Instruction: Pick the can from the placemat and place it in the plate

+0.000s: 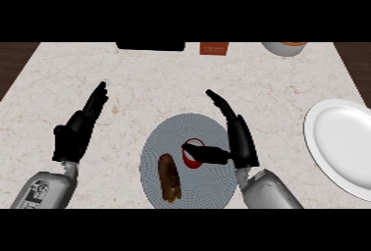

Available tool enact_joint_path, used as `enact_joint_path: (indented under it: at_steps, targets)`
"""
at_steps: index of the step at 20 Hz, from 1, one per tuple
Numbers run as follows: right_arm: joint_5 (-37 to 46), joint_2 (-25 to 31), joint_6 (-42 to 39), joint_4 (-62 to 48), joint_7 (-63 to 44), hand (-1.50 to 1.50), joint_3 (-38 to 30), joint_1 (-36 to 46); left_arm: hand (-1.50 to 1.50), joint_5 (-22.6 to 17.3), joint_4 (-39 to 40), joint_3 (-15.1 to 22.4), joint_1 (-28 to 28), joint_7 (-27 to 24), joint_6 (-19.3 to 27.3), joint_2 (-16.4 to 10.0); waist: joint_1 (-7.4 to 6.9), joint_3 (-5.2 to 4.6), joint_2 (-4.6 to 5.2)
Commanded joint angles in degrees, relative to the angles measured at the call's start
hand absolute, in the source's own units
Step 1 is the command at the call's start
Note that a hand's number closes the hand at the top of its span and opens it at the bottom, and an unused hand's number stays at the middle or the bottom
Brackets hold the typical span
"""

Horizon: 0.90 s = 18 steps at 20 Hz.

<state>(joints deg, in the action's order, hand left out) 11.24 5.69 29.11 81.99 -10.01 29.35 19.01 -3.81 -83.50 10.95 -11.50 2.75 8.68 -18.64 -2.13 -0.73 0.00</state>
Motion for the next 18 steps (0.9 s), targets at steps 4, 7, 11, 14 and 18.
enact_joint_path:
  at_steps: [4, 7, 11, 14, 18]
  targets:
    - [20.4, -5.5, 19.5, -12.0, -14.3, -1.50, 15.5, 4.9, 0.00, -0.9, 2.6, -2.6, -3.2, 2.5, 0.5, 0.2, 1.09, 0.53, -0.10]
    - [30.6, -5.6, 20.0, -10.6, -26.8, -1.50, 17.4, 8.9, 0.00, 0.9, 2.8, -1.4, -1.7, 1.8, 2.0, 1.4, 2.05, 0.49, -0.59]
    - [42.9, -5.7, 9.3, -2.7, -40.1, -1.50, 15.8, 11.4, 0.00, 0.3, 3.8, -3.8, -1.0, 0.0, 1.2, 0.3, 3.27, 0.57, -0.65]
    - [42.1, -5.7, -3.4, 0.7, -50.6, -1.50, 18.1, 11.9, 0.00, -0.4, 3.0, -4.3, -2.7, 2.7, 0.6, -0.3, 3.53, 0.54, -0.81]
    - [37.0, -5.7, -19.0, 4.5, -59.9, -1.50, 16.4, 14.9, 0.00, 0.3, 3.0, -3.8, -1.1, 1.4, 0.7, -0.2, 3.21, 0.54, -0.70]
